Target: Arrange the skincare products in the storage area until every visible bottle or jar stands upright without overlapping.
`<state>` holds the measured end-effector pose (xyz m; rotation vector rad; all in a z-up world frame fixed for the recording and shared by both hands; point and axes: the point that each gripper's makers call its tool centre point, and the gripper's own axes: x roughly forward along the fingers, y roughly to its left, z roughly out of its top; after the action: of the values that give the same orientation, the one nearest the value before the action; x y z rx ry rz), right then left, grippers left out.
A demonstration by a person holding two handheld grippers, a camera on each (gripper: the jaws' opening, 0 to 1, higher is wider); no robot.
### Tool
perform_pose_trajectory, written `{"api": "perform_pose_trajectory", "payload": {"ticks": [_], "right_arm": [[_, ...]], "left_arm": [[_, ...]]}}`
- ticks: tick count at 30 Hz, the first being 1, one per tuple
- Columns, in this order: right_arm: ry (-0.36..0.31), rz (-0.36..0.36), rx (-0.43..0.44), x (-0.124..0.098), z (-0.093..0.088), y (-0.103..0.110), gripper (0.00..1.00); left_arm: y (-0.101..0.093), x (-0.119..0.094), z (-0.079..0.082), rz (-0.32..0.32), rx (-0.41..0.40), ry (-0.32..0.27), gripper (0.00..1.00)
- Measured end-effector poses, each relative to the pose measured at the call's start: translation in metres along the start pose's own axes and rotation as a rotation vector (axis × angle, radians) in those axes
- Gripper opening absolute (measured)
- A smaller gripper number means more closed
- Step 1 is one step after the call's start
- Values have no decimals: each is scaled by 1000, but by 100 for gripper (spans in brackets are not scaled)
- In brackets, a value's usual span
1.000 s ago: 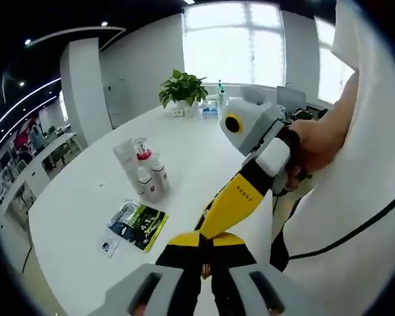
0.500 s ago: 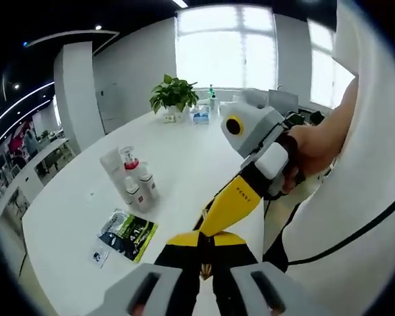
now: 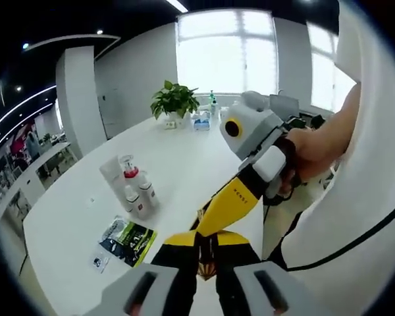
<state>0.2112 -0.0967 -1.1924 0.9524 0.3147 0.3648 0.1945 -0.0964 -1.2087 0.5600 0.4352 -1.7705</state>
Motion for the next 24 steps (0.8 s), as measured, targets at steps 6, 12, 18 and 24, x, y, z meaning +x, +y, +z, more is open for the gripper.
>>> {"api": "perform_pose_trajectory", "payload": {"ticks": [6,12,18,24], "right_arm": [[-25,0,8,-3,3,-3,17],[-26,12,8,0,12,-5,16],[-17,26,17,10,18,-5,16],[19,51,22,27,15,-4,13]], "left_arm": [[1,3,3,-29,23,5,8],[4,3,7,-24,15,-7,11],[13,-1,7,-1,-10,-23,16],[22,-13,-3,34,0,-25,22]]}}
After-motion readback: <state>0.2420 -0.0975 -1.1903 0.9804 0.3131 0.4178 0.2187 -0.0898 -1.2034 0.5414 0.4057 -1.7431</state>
